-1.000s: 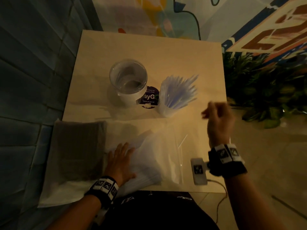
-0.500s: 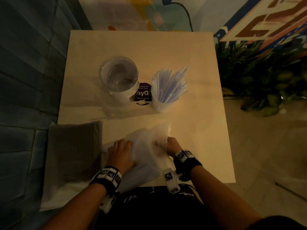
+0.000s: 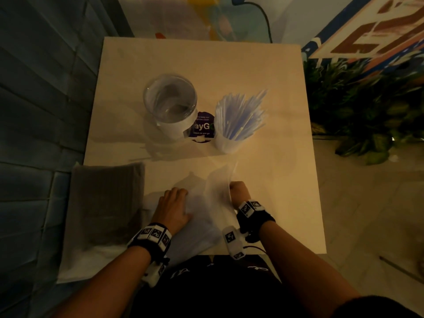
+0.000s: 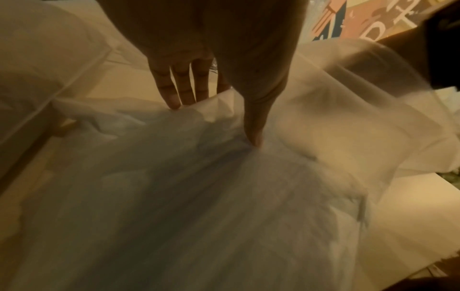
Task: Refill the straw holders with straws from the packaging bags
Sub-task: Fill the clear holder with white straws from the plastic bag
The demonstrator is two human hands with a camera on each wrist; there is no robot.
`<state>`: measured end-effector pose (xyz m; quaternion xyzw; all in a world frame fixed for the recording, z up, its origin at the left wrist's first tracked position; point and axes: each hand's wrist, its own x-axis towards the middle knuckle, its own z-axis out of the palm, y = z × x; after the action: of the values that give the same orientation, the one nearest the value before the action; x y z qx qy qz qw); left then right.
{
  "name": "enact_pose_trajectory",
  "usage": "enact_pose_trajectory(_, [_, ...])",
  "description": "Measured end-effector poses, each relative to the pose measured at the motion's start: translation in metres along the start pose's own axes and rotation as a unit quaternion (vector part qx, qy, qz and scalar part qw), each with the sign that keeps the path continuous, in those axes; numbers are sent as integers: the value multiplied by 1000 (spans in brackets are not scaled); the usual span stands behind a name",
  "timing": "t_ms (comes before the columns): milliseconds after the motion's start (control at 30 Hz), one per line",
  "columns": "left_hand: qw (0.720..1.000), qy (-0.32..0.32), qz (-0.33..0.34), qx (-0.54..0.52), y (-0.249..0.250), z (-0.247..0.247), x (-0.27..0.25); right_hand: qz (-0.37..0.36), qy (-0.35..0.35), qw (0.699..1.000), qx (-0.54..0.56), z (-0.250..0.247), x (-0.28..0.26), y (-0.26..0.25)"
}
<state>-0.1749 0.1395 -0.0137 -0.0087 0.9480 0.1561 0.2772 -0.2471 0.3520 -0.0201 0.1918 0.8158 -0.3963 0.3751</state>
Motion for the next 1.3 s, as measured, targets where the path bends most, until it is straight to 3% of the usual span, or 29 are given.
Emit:
enact_pose_trajectory(233, [999, -4, -10, -40, -1, -8, -3, -96, 68, 986, 115, -57, -31, -12])
enact_pose_trajectory(433, [991, 13, 40, -124, 20, -33, -6, -169, 123, 975, 75, -95, -62, -21])
enact_pose_trajectory(633, [944, 74, 162, -277, 72, -61, -2, -230, 175, 957, 36, -126, -98, -44])
enact_pose_trajectory(800, [938, 25, 187, -292, 133, -79, 11, -286, 185, 940, -10, -140, -125, -63])
enact_pose_trajectory(967, [919, 27, 208, -335, 168, -79, 17, -336, 194, 919, -65, -132, -137, -81])
enact_pose_trajectory(1067, [883, 28, 152, -444, 173, -88, 14, -351, 202, 914, -4, -130, -143, -89])
enact_pose_trajectory(1133, [828, 33, 97, -552, 170, -99, 13, -362, 213, 908, -1, -133, -145, -90])
enact_pose_trajectory(1233, [741, 131, 83, -653, 162, -123, 4, -325, 200, 924, -39, -131, -139, -85])
enact_pose_trajectory(1300, [725, 167, 98, -661, 155, -138, -9, -294, 172, 935, -99, -118, -133, -82])
